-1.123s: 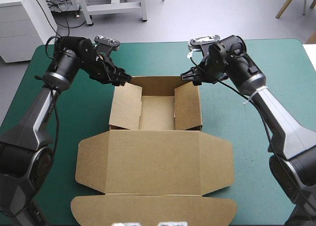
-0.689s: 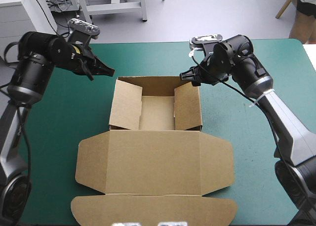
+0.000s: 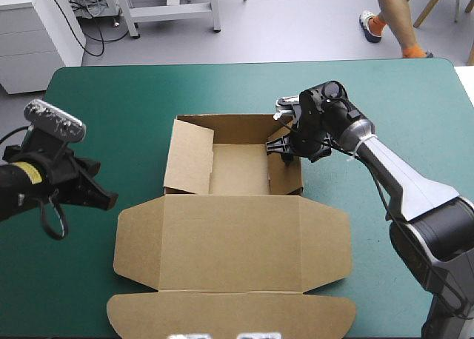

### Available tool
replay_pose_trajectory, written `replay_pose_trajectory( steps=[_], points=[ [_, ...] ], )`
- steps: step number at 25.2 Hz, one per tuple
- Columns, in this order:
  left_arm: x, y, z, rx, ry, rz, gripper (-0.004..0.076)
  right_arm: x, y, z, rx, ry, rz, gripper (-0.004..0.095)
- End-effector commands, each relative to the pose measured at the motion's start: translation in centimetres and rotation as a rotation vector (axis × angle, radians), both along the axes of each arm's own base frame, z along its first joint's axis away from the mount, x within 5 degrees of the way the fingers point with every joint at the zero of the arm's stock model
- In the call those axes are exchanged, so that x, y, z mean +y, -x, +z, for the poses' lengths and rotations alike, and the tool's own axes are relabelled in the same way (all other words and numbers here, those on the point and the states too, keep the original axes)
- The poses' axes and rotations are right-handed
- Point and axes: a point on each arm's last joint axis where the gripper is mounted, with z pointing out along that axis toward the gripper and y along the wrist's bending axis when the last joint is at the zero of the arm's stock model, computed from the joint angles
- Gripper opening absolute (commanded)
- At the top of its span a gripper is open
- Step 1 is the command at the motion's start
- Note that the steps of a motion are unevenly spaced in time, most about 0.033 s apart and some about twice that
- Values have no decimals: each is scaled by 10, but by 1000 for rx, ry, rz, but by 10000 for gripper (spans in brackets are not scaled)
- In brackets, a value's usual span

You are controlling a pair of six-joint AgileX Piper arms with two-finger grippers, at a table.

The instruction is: Fold the box

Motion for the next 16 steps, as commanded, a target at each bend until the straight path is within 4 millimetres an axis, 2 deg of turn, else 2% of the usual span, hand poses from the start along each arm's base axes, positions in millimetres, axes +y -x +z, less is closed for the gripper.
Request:
replay_pose_trajectory(
  steps=[1, 4, 7, 12, 16],
  points=[
    [8, 33, -6, -13, 12, -11, -10, 1, 0, 14, -49, -37, -3, 563],
    [17, 58, -25, -66, -14, -34, -10, 4, -5, 3, -20, -41, -3, 545],
    [21, 70, -45, -78, -13, -33, -10, 5, -7, -2, -13, -37, -1, 488],
    [25, 85, -89, -31, -26, -34, -10, 6, -9, -5, -21, -40, -1, 274],
    [27, 93, -119, 1, -30, -33, -10, 7, -10, -4, -29, -41, 7, 28]
  ],
)
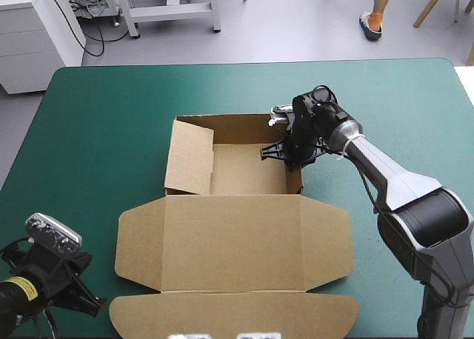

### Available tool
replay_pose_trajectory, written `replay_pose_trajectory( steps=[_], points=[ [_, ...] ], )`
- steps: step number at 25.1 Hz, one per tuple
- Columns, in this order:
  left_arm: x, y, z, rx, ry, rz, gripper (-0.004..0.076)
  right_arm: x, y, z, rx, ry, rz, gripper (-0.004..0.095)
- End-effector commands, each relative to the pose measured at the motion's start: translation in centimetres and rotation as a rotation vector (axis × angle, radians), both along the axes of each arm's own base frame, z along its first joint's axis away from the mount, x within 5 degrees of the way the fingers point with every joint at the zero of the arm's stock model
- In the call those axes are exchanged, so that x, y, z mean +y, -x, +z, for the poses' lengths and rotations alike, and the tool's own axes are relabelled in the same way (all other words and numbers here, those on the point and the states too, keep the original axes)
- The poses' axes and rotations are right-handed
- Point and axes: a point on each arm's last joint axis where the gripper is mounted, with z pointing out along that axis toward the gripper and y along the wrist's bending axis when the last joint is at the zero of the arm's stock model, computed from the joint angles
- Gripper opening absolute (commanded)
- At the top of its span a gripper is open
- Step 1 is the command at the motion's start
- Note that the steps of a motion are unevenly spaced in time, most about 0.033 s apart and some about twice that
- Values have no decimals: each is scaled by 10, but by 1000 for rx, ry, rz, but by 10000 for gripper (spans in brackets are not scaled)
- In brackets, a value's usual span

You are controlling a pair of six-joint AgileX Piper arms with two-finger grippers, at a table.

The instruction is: Fold the box

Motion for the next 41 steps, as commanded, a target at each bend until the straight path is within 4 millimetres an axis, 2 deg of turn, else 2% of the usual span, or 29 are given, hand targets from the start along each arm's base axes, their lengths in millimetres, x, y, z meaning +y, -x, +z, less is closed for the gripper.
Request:
replay_pose_trajectory(
  steps=[1, 9, 11, 14, 15, 16, 17, 18, 20, 21, 22, 23, 24, 25, 26, 29, 31, 33, 38, 41],
  points=[
    [0, 2, -13, -50, 24, -3, -10, -4, 3, 28, -93, -22, 11, -19],
    [3, 14, -60, -11, 25, 11, -10, -5, 1, 34, -123, -13, 14, -19],
    [5, 18, -68, -5, 28, 17, -10, -17, -3, 43, -150, 67, 28, -19],
    [5, 20, -66, -24, 34, 16, -10, -40, -6, 61, -204, 85, -20, -19],
    [5, 20, -66, -24, 34, 16, -10, -66, -7, 74, -238, 94, -63, -19],
    [5, 20, -66, -24, 34, 16, -10, -81, -7, 81, -253, 96, -86, -19],
    [5, 20, -66, -24, 34, 16, -10, -109, -7, 93, -280, 105, -136, -19],
    [5, 20, -66, -24, 34, 16, -10, -126, -6, 98, -291, 112, -166, -19],
    [5, 20, -66, -24, 34, 16, -10, -195, 0, 113, -321, 150, -306, -19],
    [5, 20, -66, -24, 34, 16, -10, -214, 3, 116, -327, 162, -345, -19],
    [5, 20, -66, -24, 34, 16, -10, -248, 10, 119, -328, 194, -428, -19],
    [5, 20, -66, -24, 34, 16, -10, -266, 14, 119, -324, 218, -473, -19],
    [5, 20, -66, -24, 34, 16, -10, -294, 21, 119, -317, 258, -546, -20],
    [5, 20, -66, -24, 34, 16, -10, -308, 26, 118, -308, 270, -583, -19],
    [5, 20, -66, -24, 34, 16, -10, -332, 35, 117, -296, 281, -650, -19],
    [5, 20, -66, -24, 34, 16, -10, -355, 44, 114, -279, 290, -715, -16],
    [5, 20, -66, -24, 34, 16, -10, -364, 48, 112, -270, 304, -737, 16],
    [5, 20, -66, -24, 34, 16, -10, -369, 48, 110, -261, 322, -743, 96],
    [5, 20, -66, -24, 34, 16, -10, -371, 42, 100, -234, 315, -727, 398],
    [5, 20, -66, -24, 34, 16, -10, -372, 43, 100, -226, 340, -697, 465]
  ],
)
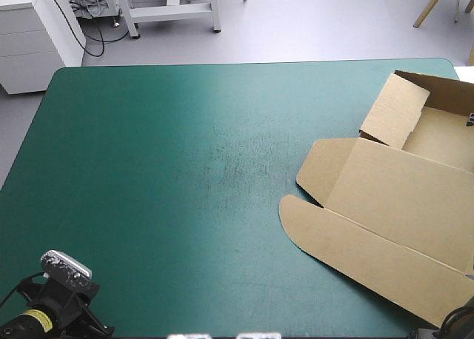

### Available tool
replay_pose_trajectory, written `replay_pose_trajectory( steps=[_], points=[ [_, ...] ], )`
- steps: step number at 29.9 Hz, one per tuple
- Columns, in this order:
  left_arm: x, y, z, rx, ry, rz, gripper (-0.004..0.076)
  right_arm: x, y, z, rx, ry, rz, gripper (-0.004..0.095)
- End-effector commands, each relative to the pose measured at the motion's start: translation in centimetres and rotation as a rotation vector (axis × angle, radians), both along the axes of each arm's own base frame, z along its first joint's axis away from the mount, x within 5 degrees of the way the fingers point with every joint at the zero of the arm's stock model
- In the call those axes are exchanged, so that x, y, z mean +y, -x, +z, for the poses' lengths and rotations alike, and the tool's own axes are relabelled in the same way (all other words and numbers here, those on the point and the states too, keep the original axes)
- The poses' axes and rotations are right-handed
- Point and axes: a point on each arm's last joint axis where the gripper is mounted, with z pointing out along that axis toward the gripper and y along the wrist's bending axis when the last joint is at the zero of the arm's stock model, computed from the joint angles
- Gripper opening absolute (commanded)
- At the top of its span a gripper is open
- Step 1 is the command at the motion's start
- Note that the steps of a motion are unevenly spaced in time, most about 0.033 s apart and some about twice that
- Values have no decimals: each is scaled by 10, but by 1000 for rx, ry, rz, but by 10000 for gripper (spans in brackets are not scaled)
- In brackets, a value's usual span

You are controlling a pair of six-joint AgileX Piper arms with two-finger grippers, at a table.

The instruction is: Fold the box

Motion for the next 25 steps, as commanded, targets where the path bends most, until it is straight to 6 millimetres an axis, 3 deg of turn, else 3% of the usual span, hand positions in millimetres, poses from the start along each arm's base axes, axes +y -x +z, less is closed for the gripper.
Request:
replay_pose_trajectory(
  steps=[1, 9, 15, 20, 24, 25],
  points=[
    [-2, -4, 10, -61, 30, 1, -10, -1, 9, 28, -64, 86, 23, 468],
    [-2, -4, 11, -63, 30, 1, -10, -1, 9, 29, -62, 87, 39, 466],
    [-2, -4, 11, -63, 30, 1, -10, 9, 15, 42, -113, 60, 78, 429],
    [-2, -4, 11, -63, 30, 1, -10, 25, 24, 63, -206, 6, 145, 260],
    [-2, -4, 11, -63, 30, 1, -10, 44, 39, 90, -318, -36, 202, 7],
    [-2, -4, 11, -63, 30, 1, -10, 50, 45, 98, -352, -46, 209, -18]
  ],
)
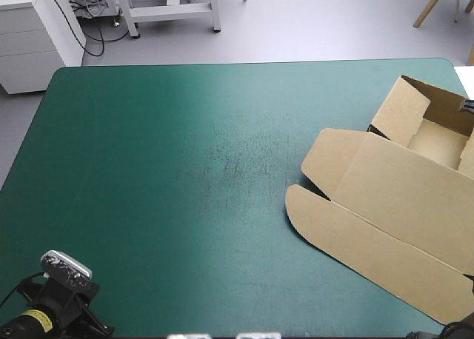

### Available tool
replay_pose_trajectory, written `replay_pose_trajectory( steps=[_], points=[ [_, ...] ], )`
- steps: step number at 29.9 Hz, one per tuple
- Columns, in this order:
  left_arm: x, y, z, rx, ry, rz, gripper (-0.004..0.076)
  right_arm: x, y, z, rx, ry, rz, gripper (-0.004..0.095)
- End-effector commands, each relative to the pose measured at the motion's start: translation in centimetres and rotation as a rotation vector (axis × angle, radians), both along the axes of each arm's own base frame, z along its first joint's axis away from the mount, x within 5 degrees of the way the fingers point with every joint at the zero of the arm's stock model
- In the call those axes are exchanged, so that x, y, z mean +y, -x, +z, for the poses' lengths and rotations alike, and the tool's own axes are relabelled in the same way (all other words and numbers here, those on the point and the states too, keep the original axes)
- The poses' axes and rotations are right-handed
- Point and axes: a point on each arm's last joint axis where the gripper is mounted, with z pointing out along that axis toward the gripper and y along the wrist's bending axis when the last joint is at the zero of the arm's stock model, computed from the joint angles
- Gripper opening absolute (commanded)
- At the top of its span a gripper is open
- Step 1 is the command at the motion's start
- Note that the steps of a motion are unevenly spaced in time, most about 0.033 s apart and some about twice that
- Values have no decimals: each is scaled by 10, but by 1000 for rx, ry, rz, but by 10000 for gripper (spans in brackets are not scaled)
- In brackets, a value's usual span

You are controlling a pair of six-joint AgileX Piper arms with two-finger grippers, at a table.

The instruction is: Fold the box

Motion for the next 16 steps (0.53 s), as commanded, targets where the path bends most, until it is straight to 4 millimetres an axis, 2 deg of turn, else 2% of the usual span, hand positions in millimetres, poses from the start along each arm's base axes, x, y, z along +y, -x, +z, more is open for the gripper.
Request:
replay_pose_trajectory(
  steps=[1, 4, 7, 12, 16],
  points=[
    [-2, -4, 11, -63, 30, 1, -10, 22, 29, 54, -201, 13, 40, -12],
    [-2, -4, 11, -63, 30, 1, -10, 40, 50, 73, -282, -9, 69, -12],
    [-2, -4, 11, -63, 30, 1, -10, 57, 77, 85, -332, -13, 96, -12],
    [-2, -4, 11, -63, 30, 1, -10, 82, 121, 80, -357, 2, 113, -13],
    [-2, -4, 11, -63, 30, 1, -10, 117, 167, 71, -364, 118, 211, -14]
  ],
)
